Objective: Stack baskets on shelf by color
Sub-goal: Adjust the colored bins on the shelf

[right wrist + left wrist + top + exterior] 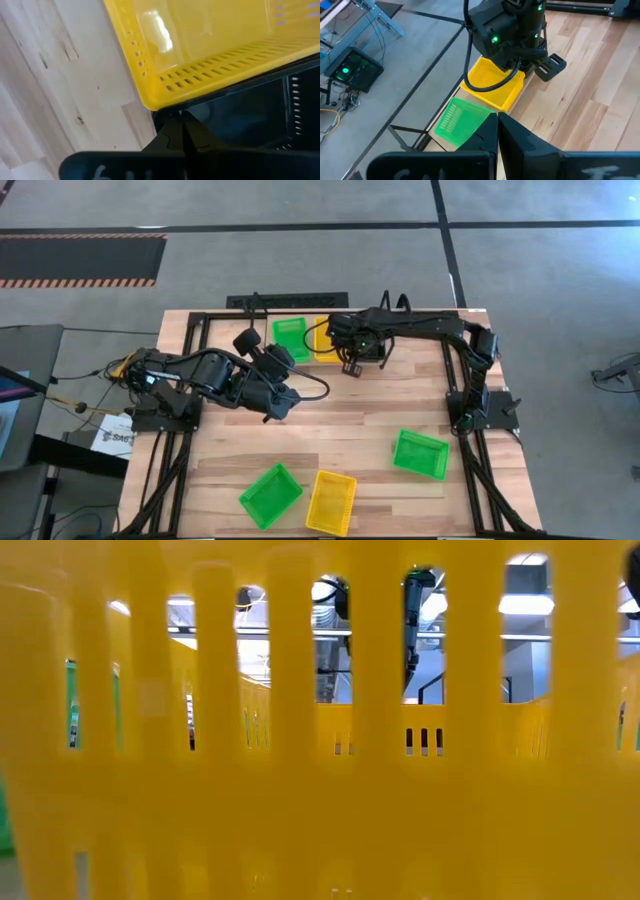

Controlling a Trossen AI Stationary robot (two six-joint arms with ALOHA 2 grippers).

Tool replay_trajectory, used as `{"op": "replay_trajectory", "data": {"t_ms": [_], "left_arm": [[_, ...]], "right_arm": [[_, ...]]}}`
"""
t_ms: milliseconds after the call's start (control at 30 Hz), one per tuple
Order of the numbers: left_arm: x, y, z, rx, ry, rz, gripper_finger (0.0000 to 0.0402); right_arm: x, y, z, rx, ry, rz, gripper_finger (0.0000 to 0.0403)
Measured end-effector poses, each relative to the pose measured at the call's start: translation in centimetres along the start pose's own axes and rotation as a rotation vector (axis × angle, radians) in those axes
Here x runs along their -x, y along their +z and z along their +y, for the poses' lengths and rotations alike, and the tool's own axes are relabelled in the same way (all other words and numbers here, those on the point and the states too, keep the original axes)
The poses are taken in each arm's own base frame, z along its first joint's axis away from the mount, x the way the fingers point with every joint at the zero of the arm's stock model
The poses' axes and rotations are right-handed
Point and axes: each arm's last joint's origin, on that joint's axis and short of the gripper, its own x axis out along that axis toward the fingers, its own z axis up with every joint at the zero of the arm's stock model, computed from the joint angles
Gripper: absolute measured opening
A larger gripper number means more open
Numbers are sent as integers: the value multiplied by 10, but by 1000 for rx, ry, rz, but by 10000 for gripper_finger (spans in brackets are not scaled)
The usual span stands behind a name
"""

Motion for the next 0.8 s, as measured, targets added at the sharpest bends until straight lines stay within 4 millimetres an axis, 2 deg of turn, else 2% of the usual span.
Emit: {"op": "replay_trajectory", "data": {"t_ms": [200,300,433,633,733,800], "left_arm": [[0,0,0,4,0,0,0],[0,0,0,23,-16,12,0],[0,-1,-1,58,-27,21,0],[-3,-1,0,78,-28,36,0],[-4,-1,-1,64,-33,40,0],[-4,-1,-2,64,-37,42,0]], "right_arm": [[3,-2,2,26,1,8,0],[14,-7,0,33,-7,10,0],[47,-16,-4,26,-66,-67,0],[114,-40,-15,-57,-68,-299,0],[132,-35,-13,-36,93,-481,0],[137,-27,-11,-12,205,-573,0]]}}
